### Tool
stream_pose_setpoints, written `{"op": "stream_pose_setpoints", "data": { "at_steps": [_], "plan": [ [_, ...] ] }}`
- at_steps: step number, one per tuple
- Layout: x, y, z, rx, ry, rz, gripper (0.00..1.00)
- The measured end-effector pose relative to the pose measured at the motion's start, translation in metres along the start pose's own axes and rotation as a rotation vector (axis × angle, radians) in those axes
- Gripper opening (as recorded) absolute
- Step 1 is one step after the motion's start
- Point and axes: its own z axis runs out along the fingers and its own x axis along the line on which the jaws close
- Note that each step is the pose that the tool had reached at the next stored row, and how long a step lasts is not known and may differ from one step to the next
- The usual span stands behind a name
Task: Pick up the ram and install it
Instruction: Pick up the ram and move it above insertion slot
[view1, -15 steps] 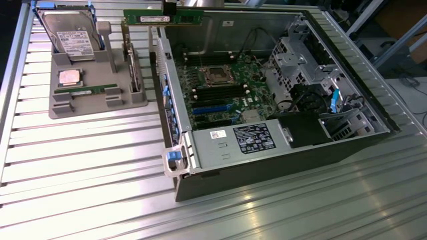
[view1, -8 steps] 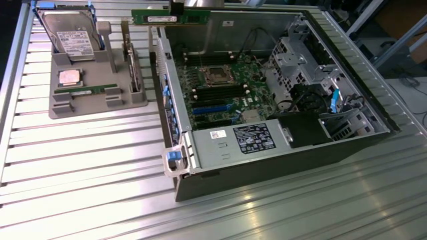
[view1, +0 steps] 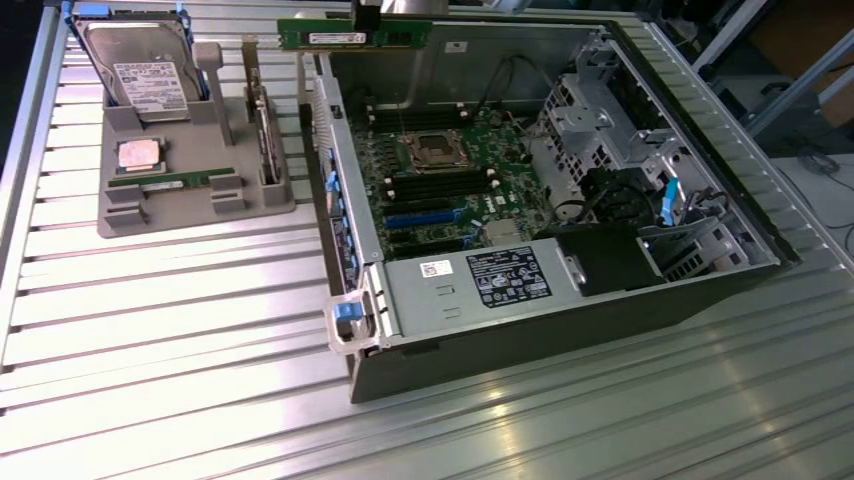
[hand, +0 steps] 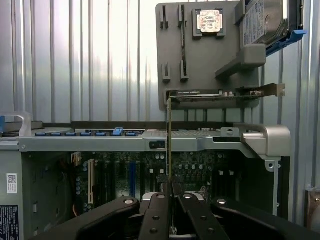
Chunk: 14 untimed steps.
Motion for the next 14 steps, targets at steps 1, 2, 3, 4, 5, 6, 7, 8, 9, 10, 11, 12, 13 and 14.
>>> {"op": "stream_pose_setpoints", "data": {
  "at_steps": [1,2,3,4,5,6,7,8,9,10,11,12,13,14],
  "plan": [
    [0.000,-0.0019,0.0000,0.0001,-0.0001,0.000,0.12],
    [0.000,-0.0034,-0.0001,0.0001,0.0001,0.000,0.12],
    [0.000,-0.0050,-0.0002,0.0000,0.0001,0.000,0.12],
    [0.000,-0.0057,-0.0002,0.0000,0.0001,0.000,0.12],
    [0.000,-0.0068,-0.0003,0.0000,0.0001,0.000,0.12],
    [0.000,-0.0075,-0.0003,0.0000,0.0001,0.000,0.12],
    [0.000,-0.0083,-0.0003,0.0000,0.0001,0.000,0.12],
    [0.000,-0.0092,-0.0003,0.0001,0.0000,0.000,0.12],
    [0.000,-0.0114,-0.0004,0.0000,0.0001,0.000,0.12],
    [0.000,-0.0131,-0.0005,0.0000,0.0000,0.000,0.12],
    [0.000,-0.0149,-0.0005,0.0000,0.0000,0.000,0.12],
    [0.000,-0.0167,-0.0006,0.0000,0.0000,0.000,0.12],
    [0.000,-0.0188,-0.0007,0.0000,0.0001,0.000,0.12],
    [0.000,-0.0204,-0.0007,0.0000,0.0000,0.000,0.12]
  ]
}}
